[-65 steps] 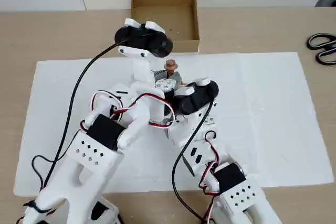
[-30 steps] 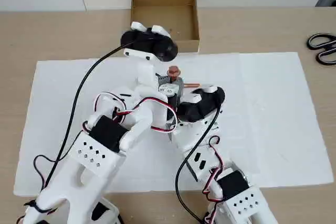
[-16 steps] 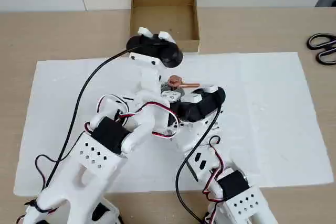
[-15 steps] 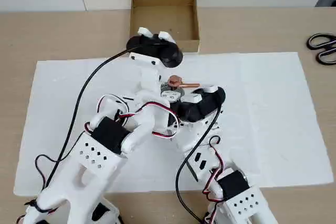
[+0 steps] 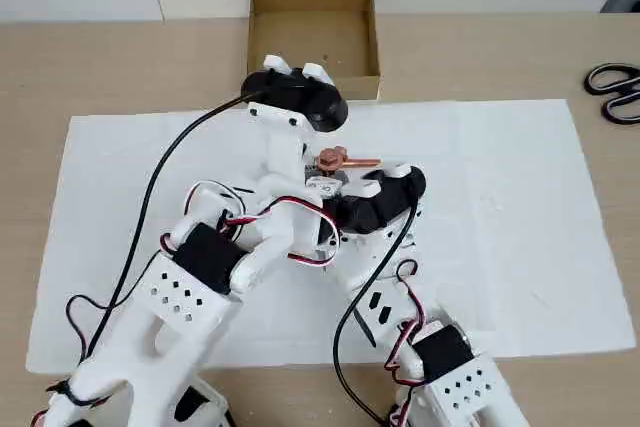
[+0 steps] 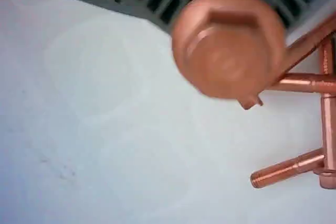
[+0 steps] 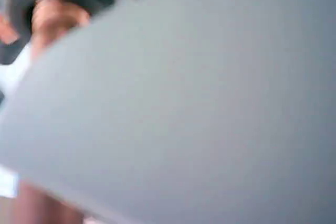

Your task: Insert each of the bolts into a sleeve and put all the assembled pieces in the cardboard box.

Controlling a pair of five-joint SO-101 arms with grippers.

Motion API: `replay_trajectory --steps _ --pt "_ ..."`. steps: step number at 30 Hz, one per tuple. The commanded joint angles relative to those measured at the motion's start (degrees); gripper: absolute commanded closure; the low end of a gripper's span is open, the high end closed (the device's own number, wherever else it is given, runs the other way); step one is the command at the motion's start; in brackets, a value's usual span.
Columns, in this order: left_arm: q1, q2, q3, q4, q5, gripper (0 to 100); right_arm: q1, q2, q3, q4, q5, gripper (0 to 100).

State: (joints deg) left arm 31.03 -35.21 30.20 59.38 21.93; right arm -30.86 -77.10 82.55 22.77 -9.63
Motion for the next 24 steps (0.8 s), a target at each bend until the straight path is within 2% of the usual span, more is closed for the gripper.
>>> replay_trajectory --steps 1,20,24 --pt "0.7 -2.1 -0.7 0.9 -0.1 99 0.8 -1.5 -0.8 -1.0 -0.5 99.4" --pt "0.7 -2.1 -0.7 0.9 0.0 99 0.8 -1.5 -0.8 -1.1 -0.5 99.4" --pt "1.1 -2.1 -0.7 3.1 0.1 93 0.8 -1.5 -0.8 -1.1 -0.5 99.4"
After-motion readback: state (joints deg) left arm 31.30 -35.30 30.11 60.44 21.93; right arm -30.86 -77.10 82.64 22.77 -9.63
